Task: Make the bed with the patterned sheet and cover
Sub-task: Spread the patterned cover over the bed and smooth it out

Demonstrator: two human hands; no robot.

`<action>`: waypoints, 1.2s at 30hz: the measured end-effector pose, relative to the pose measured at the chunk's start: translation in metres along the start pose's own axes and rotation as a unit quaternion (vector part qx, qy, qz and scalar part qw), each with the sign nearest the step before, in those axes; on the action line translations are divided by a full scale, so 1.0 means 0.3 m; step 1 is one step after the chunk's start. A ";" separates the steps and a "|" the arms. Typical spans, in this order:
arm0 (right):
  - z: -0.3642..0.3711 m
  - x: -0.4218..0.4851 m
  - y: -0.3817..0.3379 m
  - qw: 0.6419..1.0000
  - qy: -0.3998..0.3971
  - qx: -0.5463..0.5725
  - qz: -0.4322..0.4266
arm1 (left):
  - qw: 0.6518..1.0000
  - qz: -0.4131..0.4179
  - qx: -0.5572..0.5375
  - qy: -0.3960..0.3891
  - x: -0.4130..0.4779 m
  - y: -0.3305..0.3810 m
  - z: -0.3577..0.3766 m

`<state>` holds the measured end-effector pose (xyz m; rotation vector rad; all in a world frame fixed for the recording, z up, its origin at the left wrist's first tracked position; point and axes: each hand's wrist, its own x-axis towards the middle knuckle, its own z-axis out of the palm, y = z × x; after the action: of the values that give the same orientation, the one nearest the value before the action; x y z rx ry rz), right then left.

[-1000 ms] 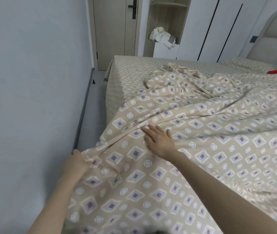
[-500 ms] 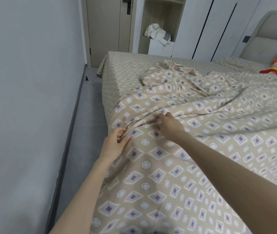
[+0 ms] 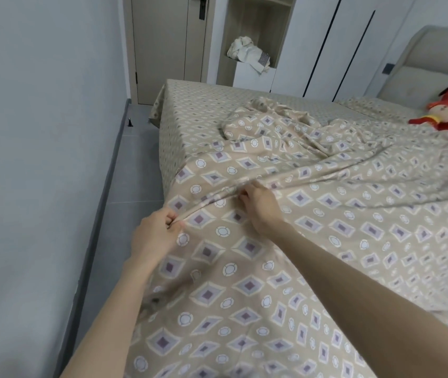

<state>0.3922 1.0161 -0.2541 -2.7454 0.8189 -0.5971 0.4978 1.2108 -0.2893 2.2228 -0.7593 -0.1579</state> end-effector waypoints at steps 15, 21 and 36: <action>-0.012 -0.126 0.198 0.995 -0.054 0.076 0.036 | 0.965 0.238 0.060 0.088 -0.076 0.200 0.124; -0.066 -0.116 0.252 0.985 -0.112 0.133 0.014 | 0.968 0.168 0.187 0.008 -0.097 0.183 0.218; -0.624 -0.048 0.239 0.938 -0.307 0.061 0.150 | 0.925 0.059 0.272 -0.259 -0.005 0.604 -0.081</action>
<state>0.2649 0.9489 -0.1137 -2.3915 0.9573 0.2559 0.4193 1.1312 -0.1447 2.6812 -1.3536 -0.5489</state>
